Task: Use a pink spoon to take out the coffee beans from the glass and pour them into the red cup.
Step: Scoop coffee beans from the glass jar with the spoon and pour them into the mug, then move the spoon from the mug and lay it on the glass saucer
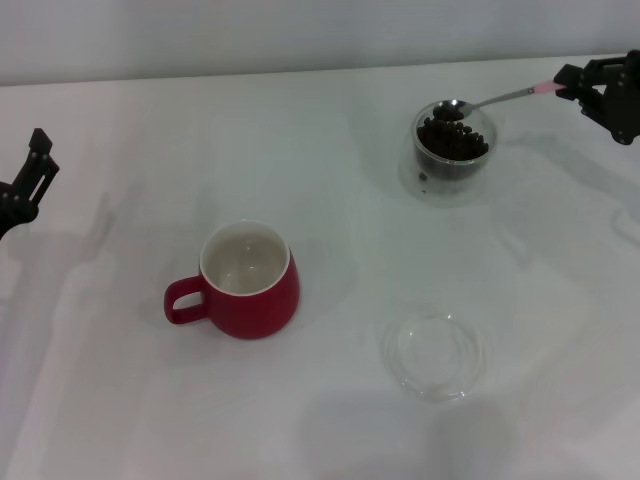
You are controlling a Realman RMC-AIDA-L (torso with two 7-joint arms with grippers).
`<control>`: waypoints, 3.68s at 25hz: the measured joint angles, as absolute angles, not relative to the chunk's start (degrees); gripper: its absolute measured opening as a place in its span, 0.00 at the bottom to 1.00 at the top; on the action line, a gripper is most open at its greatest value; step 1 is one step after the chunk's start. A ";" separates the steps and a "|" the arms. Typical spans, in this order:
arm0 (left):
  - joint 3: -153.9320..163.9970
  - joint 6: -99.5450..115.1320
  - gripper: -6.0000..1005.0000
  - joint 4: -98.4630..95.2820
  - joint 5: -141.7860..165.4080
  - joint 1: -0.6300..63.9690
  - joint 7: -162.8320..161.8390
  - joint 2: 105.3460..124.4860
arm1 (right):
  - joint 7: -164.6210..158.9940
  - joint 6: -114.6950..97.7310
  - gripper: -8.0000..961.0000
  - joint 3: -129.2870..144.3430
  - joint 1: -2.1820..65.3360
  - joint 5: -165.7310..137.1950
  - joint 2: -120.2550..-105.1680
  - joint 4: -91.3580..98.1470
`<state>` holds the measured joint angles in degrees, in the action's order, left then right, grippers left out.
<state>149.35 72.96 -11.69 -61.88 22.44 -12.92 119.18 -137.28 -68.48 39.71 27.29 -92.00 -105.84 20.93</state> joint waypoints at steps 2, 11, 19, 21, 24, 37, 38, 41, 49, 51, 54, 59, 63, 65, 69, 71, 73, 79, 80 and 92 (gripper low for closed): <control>149.33 72.96 0.89 -11.69 -61.92 22.43 -12.92 119.18 | -137.81 -69.66 0.18 39.71 27.81 -92.00 -105.23 20.28; 149.33 72.96 0.89 -11.51 -62.06 22.34 -12.92 119.18 | -141.27 -75.45 0.18 41.96 30.02 -92.78 -104.68 20.05; 149.32 72.95 0.89 -11.51 -62.05 22.04 -12.92 119.18 | -142.14 -79.34 0.18 45.77 32.24 -93.35 -106.17 19.58; 149.33 72.95 0.89 -11.51 -62.05 21.98 -12.92 119.20 | -142.15 -79.35 0.18 47.00 33.17 -93.35 -107.12 19.70; 149.33 72.95 0.89 -11.51 -62.05 21.94 -12.92 119.25 | -142.13 -79.37 0.18 48.60 34.61 -93.35 -108.78 19.93; 148.72 72.95 0.89 -11.52 -62.04 21.38 -12.92 119.27 | -138.43 -75.74 0.18 57.56 35.26 -93.36 -114.91 25.84; 148.72 72.95 0.89 -11.52 -62.05 21.31 -12.92 119.25 | -137.40 -75.60 0.18 57.67 35.21 -93.35 -115.02 26.00; 148.71 72.95 0.89 -11.52 -62.05 21.29 -12.92 119.19 | -132.05 -75.31 0.18 57.79 35.03 -93.06 -115.43 26.12; 148.71 72.95 0.89 -11.52 -62.05 21.51 -12.92 119.18 | -115.04 -77.41 0.18 57.95 34.10 -89.02 -116.01 26.70; 148.70 72.95 0.89 -11.52 -62.05 21.52 -12.92 119.18 | -110.39 -78.59 0.19 58.03 33.86 -87.75 -116.00 26.81; 148.64 72.95 0.89 -11.51 -62.05 21.52 -12.92 119.18 | -106.59 -78.81 0.19 58.93 33.72 -87.53 -115.83 27.35; 148.62 72.95 0.89 -11.46 -62.05 21.53 -12.93 119.18 | -101.38 -78.15 0.19 59.92 33.17 -87.48 -115.94 27.90; 148.62 72.95 0.89 -11.42 -62.05 21.51 -13.12 119.18 | -100.65 -79.26 0.19 60.30 32.25 -85.90 -115.55 28.79; 148.62 72.96 0.89 -11.42 -62.05 21.49 -13.17 119.18 | -100.69 -82.61 0.19 60.12 31.53 -84.31 -114.39 29.23; 148.62 73.04 0.89 -11.42 -62.05 21.51 -13.24 119.18 | -102.93 -91.35 0.19 59.75 30.29 -84.05 -110.41 29.95; 148.62 73.05 0.89 -11.42 -62.05 21.54 -13.26 119.18 | -104.97 -94.72 0.19 58.39 29.06 -83.95 -108.42 29.38; 148.62 73.05 0.89 -11.42 -62.07 21.54 -13.27 119.17 | -106.02 -97.01 0.19 56.45 27.62 -84.15 -106.90 28.57; 148.63 73.05 0.89 -11.42 -62.05 21.38 -13.28 119.18 | -105.89 -100.14 0.19 55.14 24.05 -88.46 -101.79 27.03; 148.62 73.05 0.89 -11.42 -62.06 21.39 -13.28 119.17 | -105.86 -100.32 0.19 55.08 23.90 -90.36 -101.20 26.97; 148.62 73.04 0.89 -11.42 -62.05 21.81 -13.27 119.18 | -105.80 -91.51 0.19 55.57 25.19 -100.11 -102.73 27.14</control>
<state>148.62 73.04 -11.42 -62.05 21.81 -13.27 119.18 -105.80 -91.51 55.57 25.19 -100.11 -102.73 27.15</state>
